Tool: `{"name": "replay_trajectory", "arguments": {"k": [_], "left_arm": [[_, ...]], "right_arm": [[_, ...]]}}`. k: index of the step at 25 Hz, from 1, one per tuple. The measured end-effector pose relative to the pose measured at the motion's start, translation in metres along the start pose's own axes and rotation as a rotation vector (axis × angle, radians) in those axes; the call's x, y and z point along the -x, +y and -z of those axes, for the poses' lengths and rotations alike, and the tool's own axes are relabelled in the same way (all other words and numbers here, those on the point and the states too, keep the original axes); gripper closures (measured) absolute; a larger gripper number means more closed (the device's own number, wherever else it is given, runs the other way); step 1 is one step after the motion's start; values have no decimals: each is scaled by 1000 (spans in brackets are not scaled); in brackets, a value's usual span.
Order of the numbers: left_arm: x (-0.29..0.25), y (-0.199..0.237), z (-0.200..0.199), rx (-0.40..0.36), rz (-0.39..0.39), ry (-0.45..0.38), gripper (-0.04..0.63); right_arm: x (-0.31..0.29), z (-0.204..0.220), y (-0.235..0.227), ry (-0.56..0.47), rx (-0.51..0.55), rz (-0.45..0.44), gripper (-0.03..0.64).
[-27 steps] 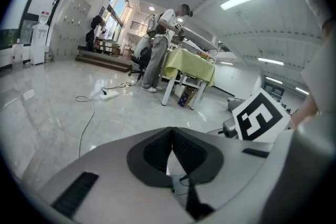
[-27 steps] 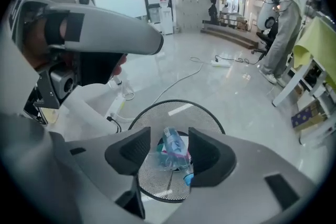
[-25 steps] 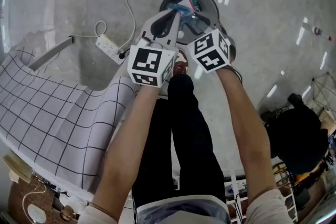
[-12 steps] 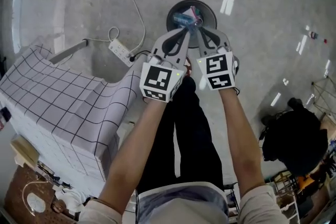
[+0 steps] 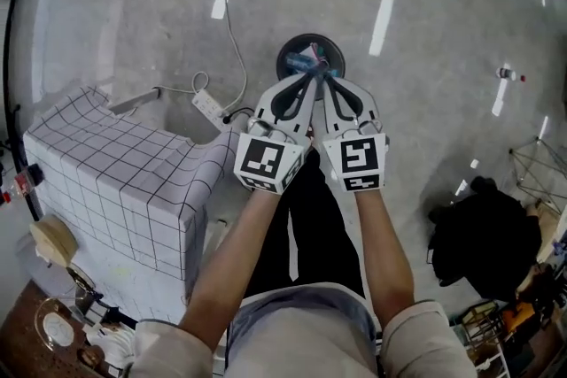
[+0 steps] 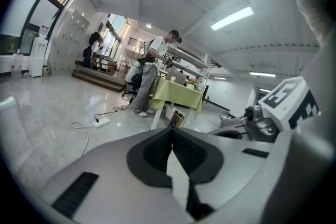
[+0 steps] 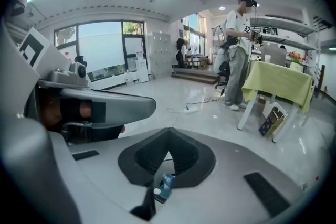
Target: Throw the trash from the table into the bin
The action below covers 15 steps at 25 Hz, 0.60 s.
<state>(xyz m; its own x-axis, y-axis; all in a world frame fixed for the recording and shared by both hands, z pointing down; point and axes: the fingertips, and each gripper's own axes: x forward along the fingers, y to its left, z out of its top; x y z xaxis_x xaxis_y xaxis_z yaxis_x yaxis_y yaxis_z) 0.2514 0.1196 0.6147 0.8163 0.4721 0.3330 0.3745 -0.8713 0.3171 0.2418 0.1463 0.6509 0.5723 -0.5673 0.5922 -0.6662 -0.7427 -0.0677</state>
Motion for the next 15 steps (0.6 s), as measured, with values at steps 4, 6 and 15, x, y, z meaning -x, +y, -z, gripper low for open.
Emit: {"name": "replay_trajectory", "arguments": {"k": [4,6,15], "left_arm": [[15,-16,-46,-5,-4,-51,589],[24,-24,-67,-8,-3,-74,589],[70,-56,-141,-22,-15,-151,589]], "right_arm": [[33,-46,5,-69,-6,12,598],[50,-67,8,-103,-11,22,598],[121,-147,23,-237,-20,41,598]]}}
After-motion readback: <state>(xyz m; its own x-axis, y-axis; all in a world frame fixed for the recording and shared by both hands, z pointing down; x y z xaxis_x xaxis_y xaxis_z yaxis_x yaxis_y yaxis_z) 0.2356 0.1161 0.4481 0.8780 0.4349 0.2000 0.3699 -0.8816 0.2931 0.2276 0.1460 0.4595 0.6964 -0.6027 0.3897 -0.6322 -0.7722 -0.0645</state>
